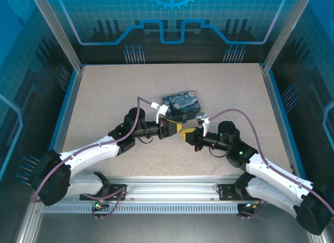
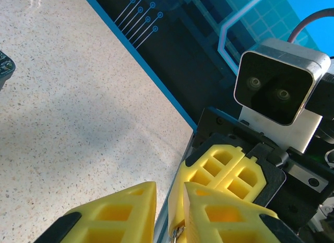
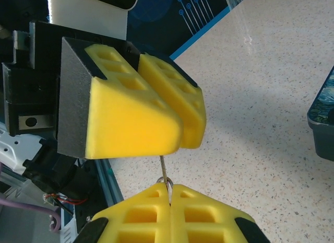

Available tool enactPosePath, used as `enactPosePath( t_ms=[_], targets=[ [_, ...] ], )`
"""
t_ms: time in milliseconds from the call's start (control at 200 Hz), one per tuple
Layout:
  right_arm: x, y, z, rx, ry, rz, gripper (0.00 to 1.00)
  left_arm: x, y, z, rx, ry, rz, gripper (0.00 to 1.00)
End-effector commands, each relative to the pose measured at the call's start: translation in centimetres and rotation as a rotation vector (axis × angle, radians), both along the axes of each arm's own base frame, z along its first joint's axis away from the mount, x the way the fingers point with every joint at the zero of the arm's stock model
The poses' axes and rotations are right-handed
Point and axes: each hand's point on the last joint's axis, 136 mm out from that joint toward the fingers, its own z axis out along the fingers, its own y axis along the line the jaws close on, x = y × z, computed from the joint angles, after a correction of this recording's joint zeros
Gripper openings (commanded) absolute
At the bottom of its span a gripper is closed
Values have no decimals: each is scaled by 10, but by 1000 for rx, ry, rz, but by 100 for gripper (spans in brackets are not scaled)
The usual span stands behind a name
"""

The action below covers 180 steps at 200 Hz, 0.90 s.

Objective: Unlock a padlock with a key

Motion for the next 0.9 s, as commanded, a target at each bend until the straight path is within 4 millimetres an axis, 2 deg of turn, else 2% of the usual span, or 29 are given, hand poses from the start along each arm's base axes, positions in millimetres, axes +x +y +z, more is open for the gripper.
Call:
enactPosePath(
  t_ms=[0, 275, 475, 680, 780, 895],
  targets=[
    [2, 4, 17, 36, -40, -6, 0, -2, -5, 8, -6, -19, -27, 22],
    [7, 3, 15, 23, -25, -31, 0, -3, -7, 8, -7, -17, -35, 21],
    [9, 3, 13, 29, -15, -39, 0, -4, -8, 9, -10, -21, -46, 13],
    [10, 3, 15, 35, -14, -44, 0, -5, -9, 9, -7, -23, -48, 13],
    [10, 2, 15, 38, -9, -47, 0, -5, -9, 7, -3, -24, -49, 18],
    [11, 2, 15, 40, -8, -50, 0, -5, -9, 7, 0, -22, -51, 18]
  ],
)
